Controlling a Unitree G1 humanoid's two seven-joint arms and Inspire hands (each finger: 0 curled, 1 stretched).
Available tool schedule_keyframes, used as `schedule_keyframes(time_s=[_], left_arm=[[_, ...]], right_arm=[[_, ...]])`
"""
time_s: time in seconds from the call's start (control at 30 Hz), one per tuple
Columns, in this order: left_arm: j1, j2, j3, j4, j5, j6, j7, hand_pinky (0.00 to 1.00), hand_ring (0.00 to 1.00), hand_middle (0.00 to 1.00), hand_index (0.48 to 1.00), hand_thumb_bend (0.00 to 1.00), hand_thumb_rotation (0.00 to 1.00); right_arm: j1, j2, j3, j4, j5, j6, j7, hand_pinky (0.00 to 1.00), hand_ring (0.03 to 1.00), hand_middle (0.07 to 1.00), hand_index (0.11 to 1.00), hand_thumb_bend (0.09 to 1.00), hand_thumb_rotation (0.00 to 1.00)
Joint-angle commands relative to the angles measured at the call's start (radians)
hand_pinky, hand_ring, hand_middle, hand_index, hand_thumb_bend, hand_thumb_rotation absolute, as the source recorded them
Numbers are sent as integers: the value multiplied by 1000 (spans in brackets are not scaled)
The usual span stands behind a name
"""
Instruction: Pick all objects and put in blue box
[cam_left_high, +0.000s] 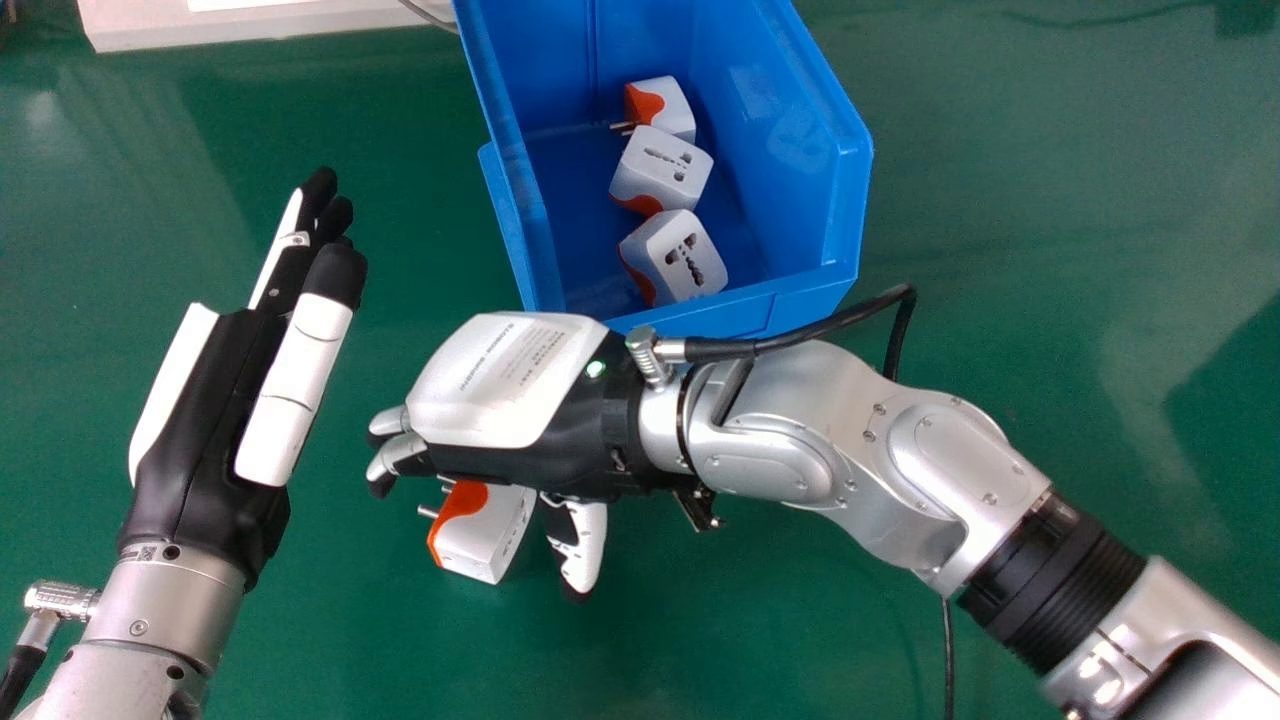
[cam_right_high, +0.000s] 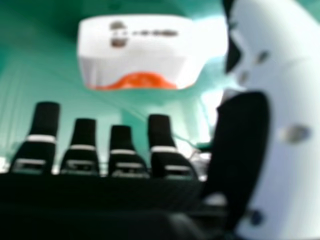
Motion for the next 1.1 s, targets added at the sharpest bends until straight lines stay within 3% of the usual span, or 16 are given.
schedule_keyframes(time_s=[0.0, 0.13, 0.6, 0.8, 1.07], left_arm=[[2, -5, -4, -31, 13, -11, 8, 962, 1000, 1000, 1000, 832, 1000], [1, -7, -9, -38, 17, -7, 12, 952, 1000, 1000, 1000, 837, 1000], [-5, -18, -21, -52, 31, 7, 19, 947, 1000, 1000, 1000, 857, 1000], [-11, -21, -25, -40, 35, 1, 20, 939, 994, 1000, 1000, 853, 1000], [-4, -26, -28, -55, 32, 7, 22, 934, 990, 1000, 1000, 824, 1000]], right_arm=[[-45, 16, -5, 13, 21, -19, -22, 749, 881, 911, 818, 561, 15], [-57, 24, -4, 44, 26, -26, -16, 743, 863, 898, 803, 480, 53], [-77, 35, 3, 95, 26, -38, -9, 727, 851, 883, 777, 463, 60], [-93, 36, 7, 114, 14, -45, -21, 710, 837, 870, 771, 439, 38], [-109, 45, 39, 137, -26, -39, -56, 697, 826, 860, 769, 447, 5]])
